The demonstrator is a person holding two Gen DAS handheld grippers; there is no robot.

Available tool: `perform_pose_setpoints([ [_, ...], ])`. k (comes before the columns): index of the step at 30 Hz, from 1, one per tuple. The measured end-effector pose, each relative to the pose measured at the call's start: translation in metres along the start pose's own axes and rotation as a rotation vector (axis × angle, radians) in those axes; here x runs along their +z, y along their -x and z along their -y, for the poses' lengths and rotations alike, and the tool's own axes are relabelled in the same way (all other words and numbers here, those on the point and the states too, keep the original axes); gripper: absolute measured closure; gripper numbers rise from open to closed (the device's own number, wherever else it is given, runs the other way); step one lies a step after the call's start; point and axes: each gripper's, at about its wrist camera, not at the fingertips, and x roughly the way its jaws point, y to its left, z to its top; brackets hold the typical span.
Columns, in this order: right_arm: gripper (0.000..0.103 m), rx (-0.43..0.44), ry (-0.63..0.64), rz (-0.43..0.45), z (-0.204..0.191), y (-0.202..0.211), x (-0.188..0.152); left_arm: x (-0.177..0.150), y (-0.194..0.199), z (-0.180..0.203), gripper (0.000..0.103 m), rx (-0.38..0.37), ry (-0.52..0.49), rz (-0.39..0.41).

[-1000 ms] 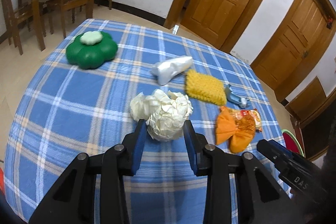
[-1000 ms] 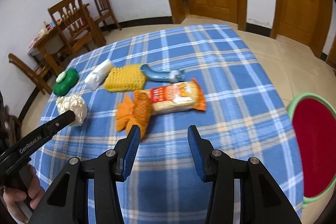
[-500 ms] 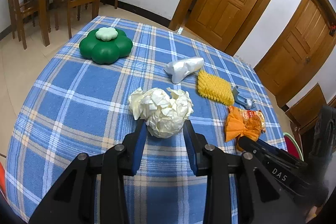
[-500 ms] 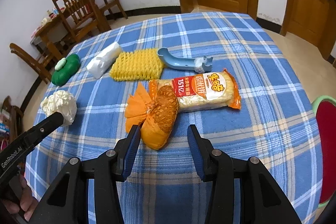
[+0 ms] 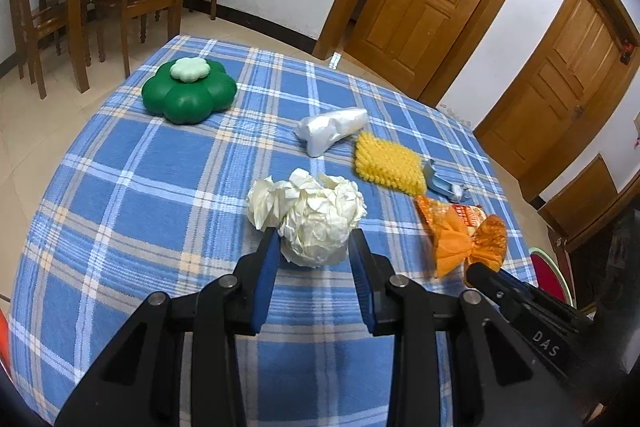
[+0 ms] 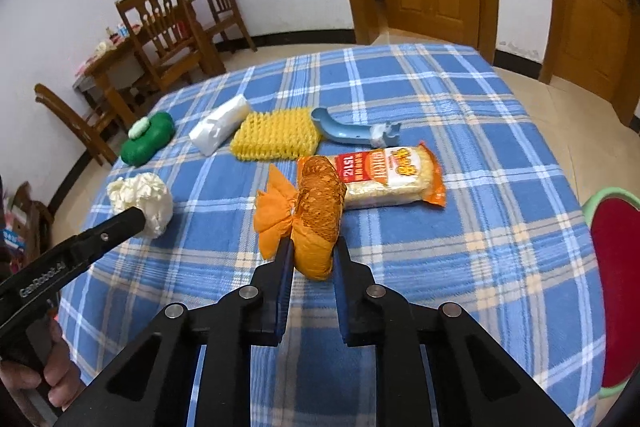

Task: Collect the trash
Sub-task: 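Carry the orange mesh bag over the red bin with the right gripper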

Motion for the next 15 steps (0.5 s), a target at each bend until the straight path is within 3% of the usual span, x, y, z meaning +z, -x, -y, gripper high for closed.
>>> perform_pose_setpoints([
  [15, 0.084, -0.03, -0.111, 0.118, 0.041, 0.063, -0.019, -0.007, 0.012, 0.044, 0.067, -0.074, -0.075, -0.014],
])
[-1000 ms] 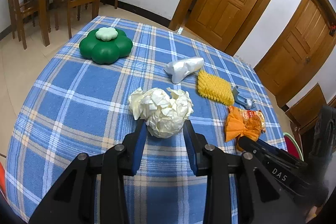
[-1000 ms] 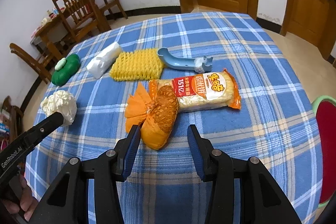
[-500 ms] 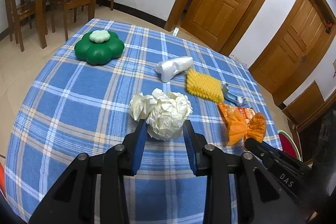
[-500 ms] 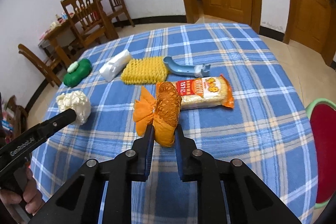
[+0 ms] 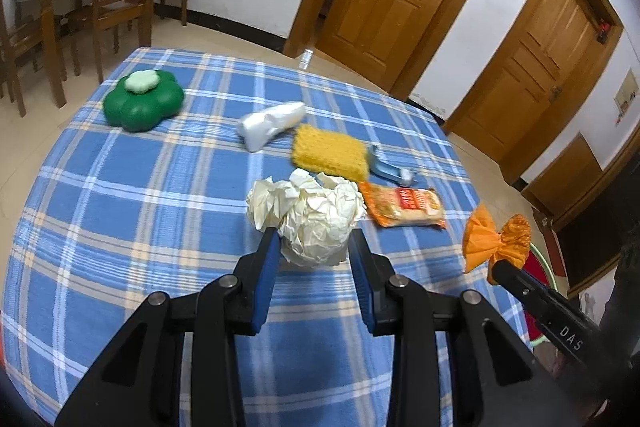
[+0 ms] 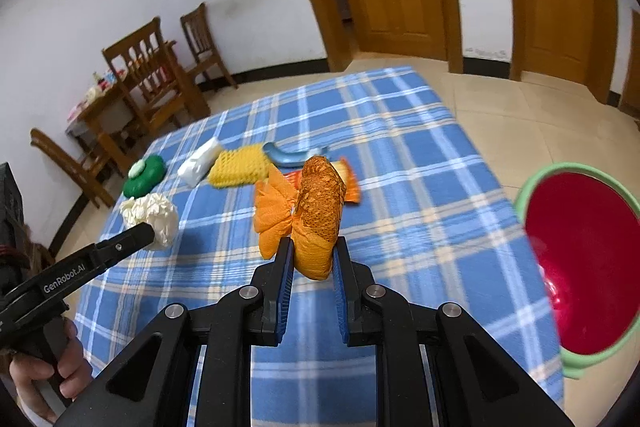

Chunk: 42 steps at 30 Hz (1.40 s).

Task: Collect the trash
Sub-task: 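Carry the orange mesh bag over the red bin with the right gripper, then open the right gripper to drop the orange mesh bag into the bin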

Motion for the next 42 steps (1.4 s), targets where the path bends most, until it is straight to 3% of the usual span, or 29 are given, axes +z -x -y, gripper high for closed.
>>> perform_pose_setpoints([
  [25, 0.084, -0.202, -0.263, 0.118, 0.123, 0.066, -0.024, -0.012, -0.013, 0.113, 0.067, -0.133, -0.23, -0.067],
  [34, 0.084, -0.244, -0.341, 0.119, 0.157, 0.071, -0.036, -0.021, -0.027, 0.127, 0.067, -0.122, -0.264, -0.118],
  [35, 0.084, -0.247, -0.346, 0.119, 0.159, 0.071, -0.037, -0.023, -0.029, 0.127, 0.066, -0.121, -0.265, -0.127],
  [37, 0.084, -0.254, -0.356, 0.118, 0.165, 0.071, -0.039, -0.025, -0.033, 0.127, 0.055, -0.123, -0.262, -0.149],
  [42, 0.083, -0.276, -0.386, 0.115, 0.175, 0.072, -0.042, -0.035, -0.042, 0.128, 0.054, -0.128, -0.276, -0.201],
])
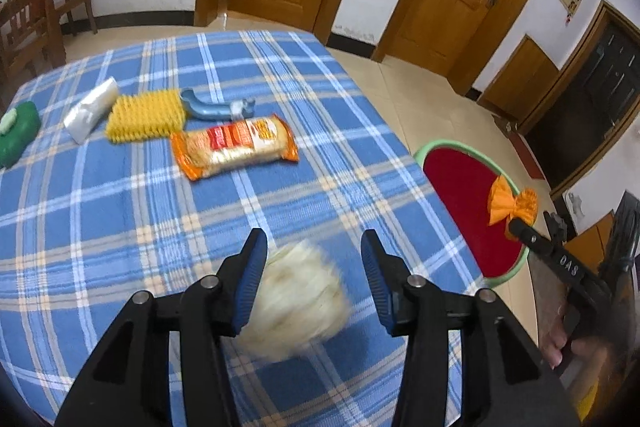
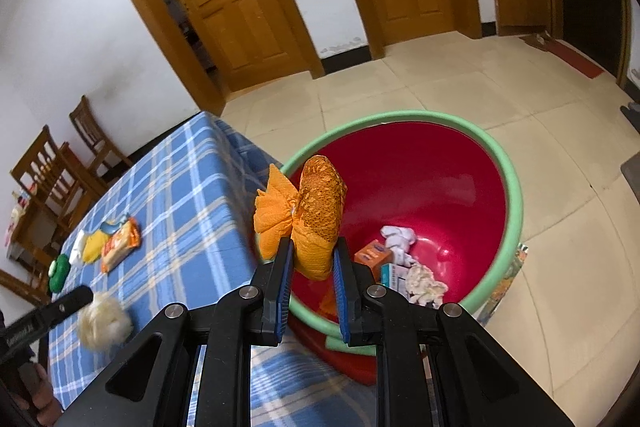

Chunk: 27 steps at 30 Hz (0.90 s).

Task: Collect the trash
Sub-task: 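Open the right gripper to drop the orange mesh bag into the bin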

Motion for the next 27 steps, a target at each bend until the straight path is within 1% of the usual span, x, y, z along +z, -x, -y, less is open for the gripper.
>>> perform_pose_setpoints([
  [4, 0.08, -0.007, -0.022, -0.006, 0.007, -0.001, 0.001, -0.007, -0.006, 0.002, 0.054, -0.006, -0.007, -0.038],
  [8, 0.076, -0.004, -0.037, -0.011, 0.01, -0.002, 0.001, -0.012, -0.005, 0.001, 0.054, 0.007, -0.015, -0.047],
  [13, 0.076, 0.002, -0.047, -0.011, 0.011, -0.001, 0.001, -0.015, 0.0, -0.005, 0.049, 0.02, -0.017, -0.052],
  [16, 0.076, 0.005, -0.045, -0.01, 0.01, -0.001, 0.002, -0.019, 0.001, -0.007, 0.048, 0.031, -0.023, -0.062],
  [19, 0.076, 0.009, -0.045, -0.01, 0.009, 0.0, 0.001, -0.022, -0.001, -0.009, 0.047, 0.026, -0.021, -0.078],
  [24, 0.076, 0.016, -0.043, -0.011, 0.007, 0.001, 0.001, -0.026, -0.004, -0.008, 0.048, 0.007, -0.023, -0.095],
  [27, 0.076, 0.019, -0.044, -0.006, 0.007, 0.003, 0.002, -0.028, -0.004, -0.005, 0.053, 0.012, -0.045, -0.089],
])
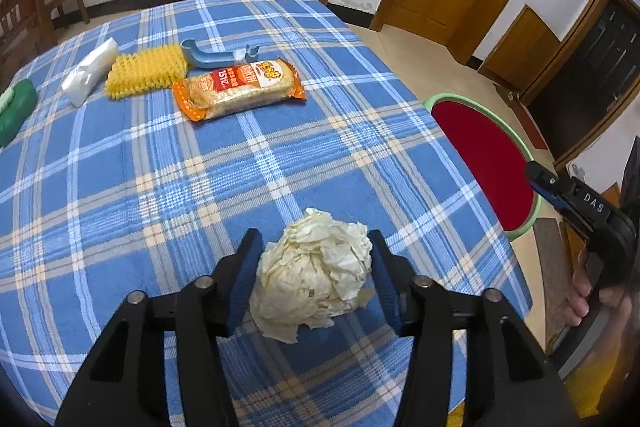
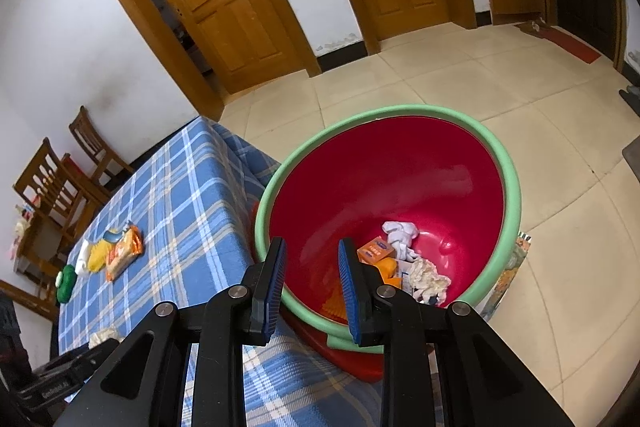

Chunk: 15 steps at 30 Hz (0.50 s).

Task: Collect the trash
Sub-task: 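Open the right gripper to drop the orange mesh bag into the bin, then carry the crumpled white paper over the red bin with the left gripper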

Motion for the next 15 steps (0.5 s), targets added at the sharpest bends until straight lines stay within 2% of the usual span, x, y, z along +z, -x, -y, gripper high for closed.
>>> perform_pose_setpoints([
  [7, 0.076, 0.007, -0.006, 0.005, 0.004, 0.005, 0.001, 0.006, 0.0, 0.013, 0.057, -0.031, -0.03, 0.008],
  [15, 0.076, 0.003, -0.025, 0.016, 0.016, 0.01, 0.004, 0.03, -0.002, 0.055, 0.057, -0.075, -0.125, 0.045],
])
